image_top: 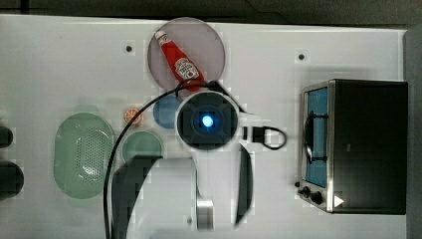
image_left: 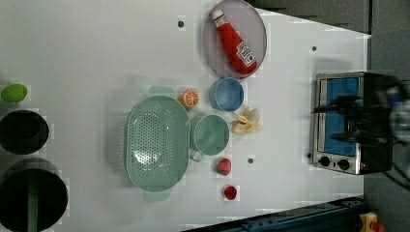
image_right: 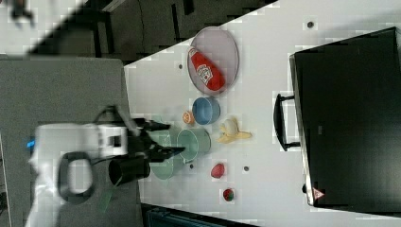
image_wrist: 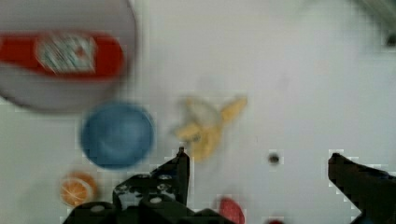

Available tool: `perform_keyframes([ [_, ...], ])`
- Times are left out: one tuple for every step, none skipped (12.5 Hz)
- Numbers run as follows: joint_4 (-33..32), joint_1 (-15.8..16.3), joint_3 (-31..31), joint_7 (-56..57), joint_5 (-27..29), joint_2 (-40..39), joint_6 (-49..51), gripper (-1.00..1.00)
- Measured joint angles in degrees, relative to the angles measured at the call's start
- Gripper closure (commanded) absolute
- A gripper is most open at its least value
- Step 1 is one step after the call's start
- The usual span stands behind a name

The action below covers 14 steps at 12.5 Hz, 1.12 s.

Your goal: Pick Banana and place it in strainer.

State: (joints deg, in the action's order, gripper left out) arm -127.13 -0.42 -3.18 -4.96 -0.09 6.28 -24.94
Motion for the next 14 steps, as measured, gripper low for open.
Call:
perform_keyframes([
  [-2.24, 0.73, 0.45, 0.17, 0.04, -2.97, -3.18, -1.0],
  [-3.92, 1.2, 1.21, 0.75, -0.03, -5.56, -5.94, -1.0],
  [-5.15, 0.96, 1.47, 1.24, -0.03, -7.76, -8.77, -1.0],
  [-6.83, 0.67, 1.54, 1.35, -0.03, -9.37, -12.3, -1.0],
  [-8.17, 0.42, 1.43, 2.06, -0.22, -10.61, -15.6, -1.0],
  [-9.51, 0.35, 1.09, 2.91, -0.37, -11.3, -19.04, -1.0],
  [-11.19, 0.39, 0.73, 3.45, -0.93, -11.62, -23.77, -1.0],
  [-12.2, 0.43, 0.68, 4.17, -1.91, -11.83, -26.59, -1.0],
  [-12.98, 0.52, 0.76, 4.54, -1.99, -12.61, -28.86, -1.0],
  [-12.98, 0.67, 0.87, 5.49, -2.0, -14.24, -30.84, -1.0],
  [-12.87, 0.65, 1.05, 6.48, -1.02, -16.87, -33.81, -1.0],
  [-12.65, 0.67, 1.44, 6.95, -0.45, -19.83, -36.89, -1.0],
  [-13.09, 0.49, 1.72, 6.95, -1.09, -22.39, -38.34, -1.0],
  [-13.76, 0.09, 1.71, 6.95, -1.36, -24.95, -40.47, -1.0],
])
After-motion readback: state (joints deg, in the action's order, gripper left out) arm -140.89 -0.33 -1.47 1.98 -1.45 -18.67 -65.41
